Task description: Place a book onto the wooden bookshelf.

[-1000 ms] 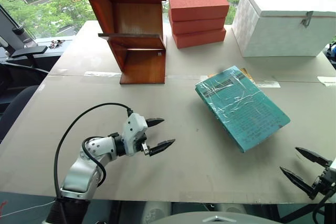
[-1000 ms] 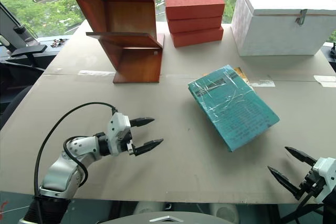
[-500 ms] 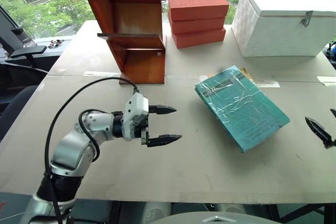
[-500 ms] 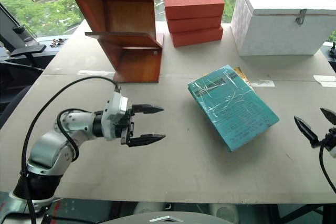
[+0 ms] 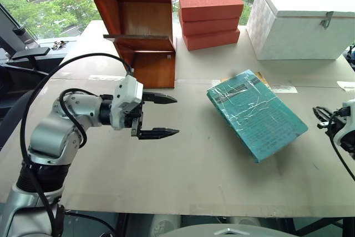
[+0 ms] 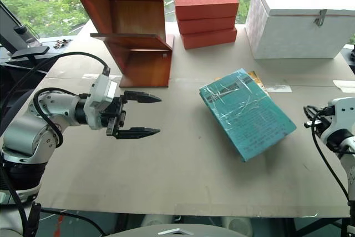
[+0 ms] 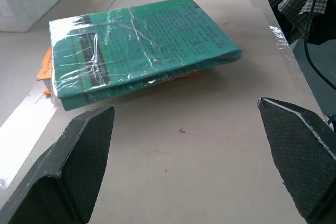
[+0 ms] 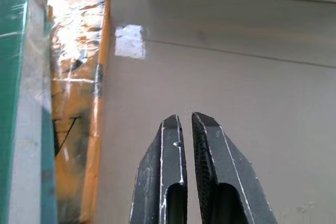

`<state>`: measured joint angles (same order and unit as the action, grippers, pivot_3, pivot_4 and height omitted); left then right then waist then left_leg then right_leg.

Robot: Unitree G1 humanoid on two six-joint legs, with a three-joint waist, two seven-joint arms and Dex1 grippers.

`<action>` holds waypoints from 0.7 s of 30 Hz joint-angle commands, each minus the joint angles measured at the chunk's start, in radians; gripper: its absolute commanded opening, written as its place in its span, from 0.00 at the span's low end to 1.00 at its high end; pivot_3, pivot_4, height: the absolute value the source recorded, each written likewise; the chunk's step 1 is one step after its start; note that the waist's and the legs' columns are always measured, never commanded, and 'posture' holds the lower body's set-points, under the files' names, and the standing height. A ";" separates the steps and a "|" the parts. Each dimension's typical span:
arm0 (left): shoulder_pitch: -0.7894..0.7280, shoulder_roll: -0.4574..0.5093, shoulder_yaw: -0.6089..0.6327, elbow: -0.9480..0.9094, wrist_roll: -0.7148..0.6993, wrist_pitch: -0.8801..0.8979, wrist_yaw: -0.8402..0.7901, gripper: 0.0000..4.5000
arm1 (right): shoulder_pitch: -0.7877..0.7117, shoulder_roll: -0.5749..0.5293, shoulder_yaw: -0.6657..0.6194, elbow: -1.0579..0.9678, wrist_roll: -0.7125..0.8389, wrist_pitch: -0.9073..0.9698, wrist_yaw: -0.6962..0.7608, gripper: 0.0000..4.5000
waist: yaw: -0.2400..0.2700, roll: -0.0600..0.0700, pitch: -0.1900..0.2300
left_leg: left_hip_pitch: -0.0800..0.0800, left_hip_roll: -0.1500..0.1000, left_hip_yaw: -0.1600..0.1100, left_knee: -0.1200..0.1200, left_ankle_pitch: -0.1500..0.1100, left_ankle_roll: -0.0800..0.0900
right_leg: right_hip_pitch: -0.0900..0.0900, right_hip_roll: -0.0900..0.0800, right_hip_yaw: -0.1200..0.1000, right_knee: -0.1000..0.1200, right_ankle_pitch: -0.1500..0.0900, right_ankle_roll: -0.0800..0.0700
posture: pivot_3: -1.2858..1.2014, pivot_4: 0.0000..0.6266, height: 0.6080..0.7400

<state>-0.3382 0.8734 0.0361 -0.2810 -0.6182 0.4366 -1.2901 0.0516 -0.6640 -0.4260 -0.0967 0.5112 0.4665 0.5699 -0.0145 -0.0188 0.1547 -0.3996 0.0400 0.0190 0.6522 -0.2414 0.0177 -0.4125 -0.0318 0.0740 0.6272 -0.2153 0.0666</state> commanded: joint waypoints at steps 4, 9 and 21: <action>0.024 0.026 0.055 -0.022 -0.012 0.000 0.005 1.00 | 0.055 -0.006 -0.013 -0.154 0.099 0.055 0.094 0.03 | -0.002 0.000 0.000 | 0.001 0.000 0.001 0.001 0.000 0.000 | 0.000 0.000 0.000 0.000 -0.002 0.004 | 0.52 0.24 1.00; 0.017 0.010 0.066 -0.005 -0.028 0.025 0.023 1.00 | 0.076 0.001 0.007 -0.214 0.134 0.082 0.120 0.03 | 0.000 0.000 0.000 | 0.001 0.000 0.001 0.001 0.000 0.000 | 0.000 0.000 0.000 0.000 -0.002 0.004 | 0.52 0.24 1.00; 0.014 -0.097 0.003 -0.034 -0.077 0.237 0.200 1.00 | 0.124 0.003 -0.025 -0.271 0.060 0.032 0.069 0.03 | 0.004 0.000 0.000 | 0.001 0.000 0.001 0.001 0.000 0.000 | 0.000 -0.001 0.000 0.000 -0.002 0.004 | 0.52 0.24 1.00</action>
<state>-0.3127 0.8052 0.0615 -0.2723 -0.6482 0.5969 -1.1651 0.1714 -0.6428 -0.4030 -0.3516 0.5997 0.5474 0.6453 -0.0106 -0.0188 0.1548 -0.3991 0.0393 0.0195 0.6535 -0.2414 0.0177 -0.4119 -0.0330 0.0742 0.6275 -0.2173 0.0706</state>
